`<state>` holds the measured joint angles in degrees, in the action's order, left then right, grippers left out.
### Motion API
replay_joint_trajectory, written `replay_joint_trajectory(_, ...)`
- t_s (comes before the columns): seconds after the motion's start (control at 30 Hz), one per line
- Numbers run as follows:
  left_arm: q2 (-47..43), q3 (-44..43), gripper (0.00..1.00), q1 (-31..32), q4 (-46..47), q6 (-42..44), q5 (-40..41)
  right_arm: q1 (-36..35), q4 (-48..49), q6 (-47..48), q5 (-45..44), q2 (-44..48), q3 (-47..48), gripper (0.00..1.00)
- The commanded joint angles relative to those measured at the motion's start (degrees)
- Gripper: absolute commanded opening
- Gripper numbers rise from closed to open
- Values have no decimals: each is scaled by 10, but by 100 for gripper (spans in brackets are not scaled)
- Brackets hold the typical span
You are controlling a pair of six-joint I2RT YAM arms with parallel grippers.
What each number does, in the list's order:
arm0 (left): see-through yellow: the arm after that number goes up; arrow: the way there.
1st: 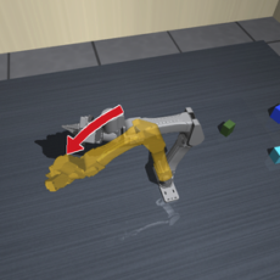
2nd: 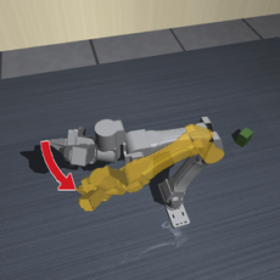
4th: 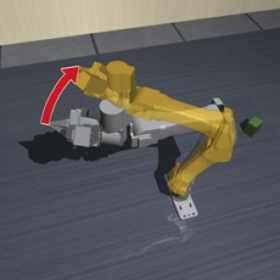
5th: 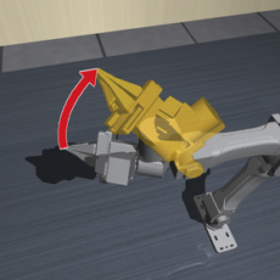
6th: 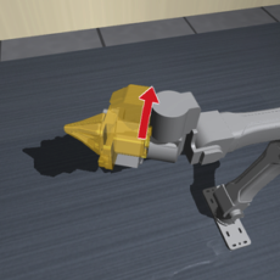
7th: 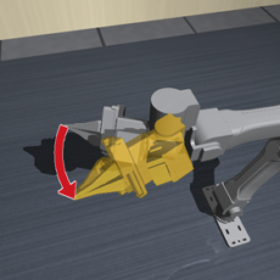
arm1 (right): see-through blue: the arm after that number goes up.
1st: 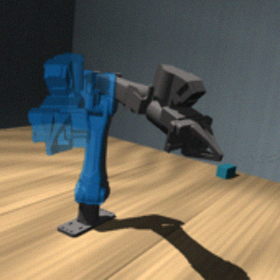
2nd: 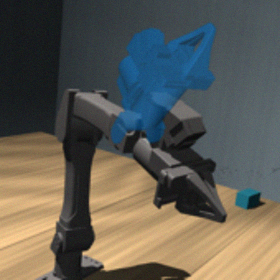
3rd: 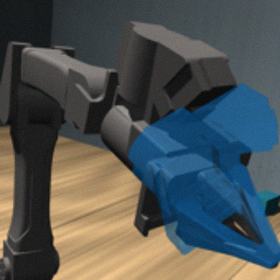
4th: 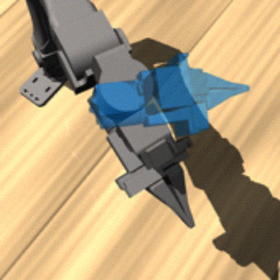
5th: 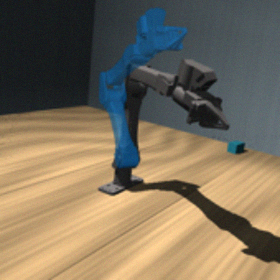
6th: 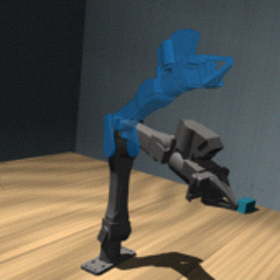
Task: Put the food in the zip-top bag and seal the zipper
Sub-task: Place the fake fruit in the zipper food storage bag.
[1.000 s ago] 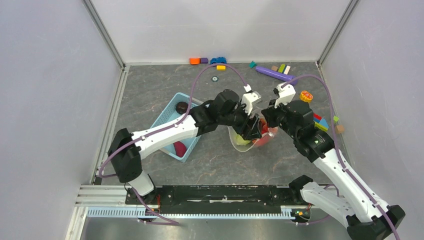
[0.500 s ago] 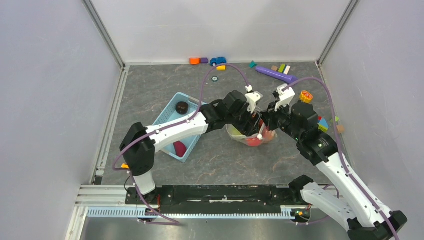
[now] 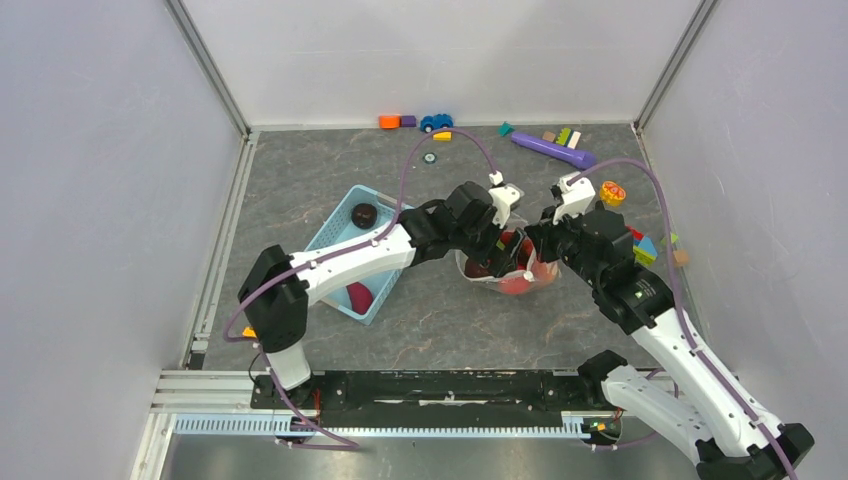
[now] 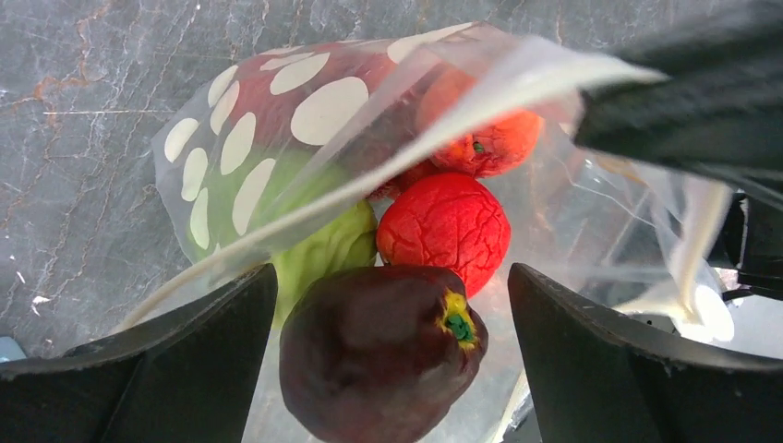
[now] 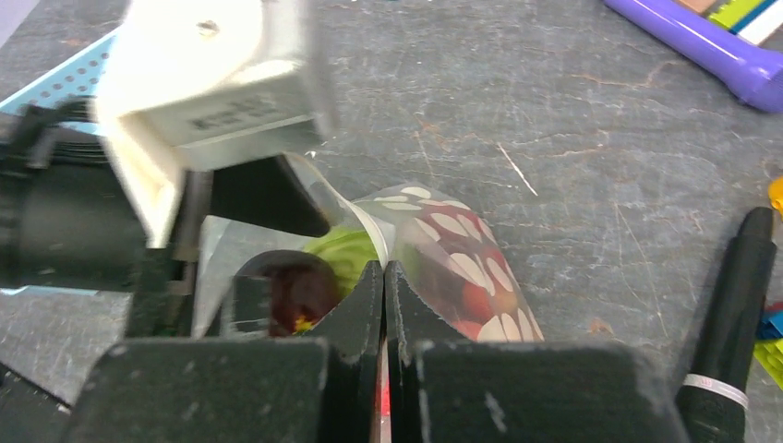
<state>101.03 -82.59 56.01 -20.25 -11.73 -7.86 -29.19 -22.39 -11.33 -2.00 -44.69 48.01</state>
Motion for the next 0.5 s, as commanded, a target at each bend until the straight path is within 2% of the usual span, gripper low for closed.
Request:
replay_joint_trajectory(0.0,-57,-15,100,2,3,-11,-16,-1,10,-12,-77,7,-10,0)
replay_joint_trajectory(0.23,-112,8,100,2,2,-21,-13,-1,-4,-12,-131,0,-18,0)
replay_joint_trajectory(0.47,-168,76,100,1,-36,-100,164,-1,-6,-8,-133,5,-16,0)
